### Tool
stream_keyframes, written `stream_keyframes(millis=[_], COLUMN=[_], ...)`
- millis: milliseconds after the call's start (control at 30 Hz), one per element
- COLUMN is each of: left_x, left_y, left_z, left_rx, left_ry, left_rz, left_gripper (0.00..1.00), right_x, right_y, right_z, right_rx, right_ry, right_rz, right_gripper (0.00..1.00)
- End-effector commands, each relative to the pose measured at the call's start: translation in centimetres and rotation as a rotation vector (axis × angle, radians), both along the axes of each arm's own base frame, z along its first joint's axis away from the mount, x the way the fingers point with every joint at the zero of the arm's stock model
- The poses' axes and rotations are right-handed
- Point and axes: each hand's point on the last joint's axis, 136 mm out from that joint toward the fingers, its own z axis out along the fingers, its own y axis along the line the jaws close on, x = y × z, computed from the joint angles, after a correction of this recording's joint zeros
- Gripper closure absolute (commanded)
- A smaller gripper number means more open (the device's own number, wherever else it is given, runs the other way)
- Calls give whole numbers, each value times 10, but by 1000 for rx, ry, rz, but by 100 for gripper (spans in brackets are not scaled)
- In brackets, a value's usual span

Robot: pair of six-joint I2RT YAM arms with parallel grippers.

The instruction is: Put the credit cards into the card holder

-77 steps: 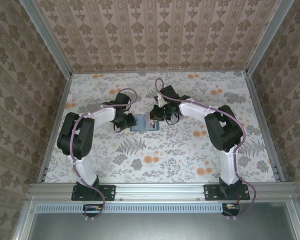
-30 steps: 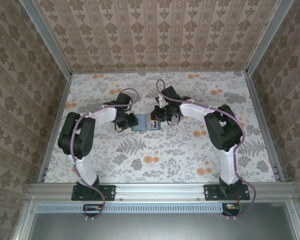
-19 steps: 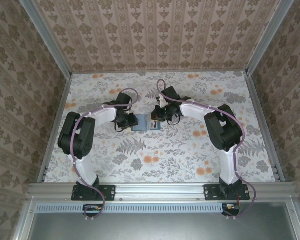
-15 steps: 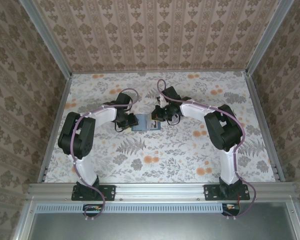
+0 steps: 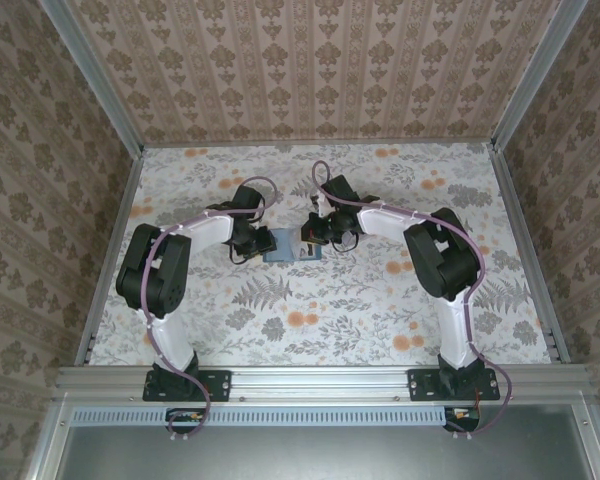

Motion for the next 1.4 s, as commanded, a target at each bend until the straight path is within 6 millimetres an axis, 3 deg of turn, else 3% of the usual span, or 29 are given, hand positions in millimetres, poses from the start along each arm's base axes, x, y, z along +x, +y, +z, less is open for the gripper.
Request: stream_keyframes(millis=[0, 633, 1033, 1367], left_x=[-6, 1, -1, -1], left_y=[-11, -16, -13, -13], left_z=[-7, -1, -6, -6], left_rx=[-22, -30, -19, -14], left_ry=[32, 25, 36, 37], left_rz=[-19, -24, -21, -23], left_gripper=[66, 66, 66, 66], right_x=[3, 15, 0, -1], right_y=[8, 18, -17, 1], right_z=[-4, -25, 21, 13], right_rx=[23, 42, 60, 136], right_ry=[18, 7, -43, 14], right_rz=[0, -44, -61, -22], right_gripper=[94, 94, 93, 93])
